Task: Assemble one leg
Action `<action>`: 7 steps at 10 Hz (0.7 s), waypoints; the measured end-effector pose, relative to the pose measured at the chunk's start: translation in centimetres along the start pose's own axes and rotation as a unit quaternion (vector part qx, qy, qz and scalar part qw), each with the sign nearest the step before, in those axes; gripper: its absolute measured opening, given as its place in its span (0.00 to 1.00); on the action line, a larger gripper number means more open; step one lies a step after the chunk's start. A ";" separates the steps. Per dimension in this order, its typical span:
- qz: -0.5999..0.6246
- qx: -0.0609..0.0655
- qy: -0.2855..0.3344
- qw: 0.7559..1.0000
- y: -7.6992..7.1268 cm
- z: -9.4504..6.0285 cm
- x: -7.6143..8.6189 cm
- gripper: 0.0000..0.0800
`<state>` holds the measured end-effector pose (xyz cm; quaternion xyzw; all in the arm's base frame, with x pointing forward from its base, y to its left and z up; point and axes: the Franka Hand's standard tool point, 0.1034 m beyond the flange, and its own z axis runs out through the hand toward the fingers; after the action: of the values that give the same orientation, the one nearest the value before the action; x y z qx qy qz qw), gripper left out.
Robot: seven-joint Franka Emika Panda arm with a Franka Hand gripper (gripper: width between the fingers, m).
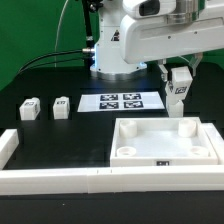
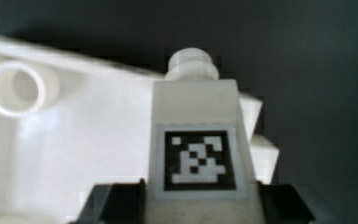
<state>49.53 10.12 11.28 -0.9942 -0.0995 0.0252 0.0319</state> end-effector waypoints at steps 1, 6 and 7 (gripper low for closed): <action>0.000 0.000 0.003 1.000 0.0 0.1 -0.1 0.37; -0.013 -0.015 0.163 0.986 0.4 0.4 2.6 0.37; -0.015 -0.014 0.167 0.986 0.2 0.1 3.5 0.37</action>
Offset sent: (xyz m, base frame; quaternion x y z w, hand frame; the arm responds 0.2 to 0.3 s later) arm 0.0201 0.0019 -0.0156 -0.0235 0.3054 -0.0368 0.9512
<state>53.00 10.67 11.04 -0.9831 -0.1083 -0.1435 0.0347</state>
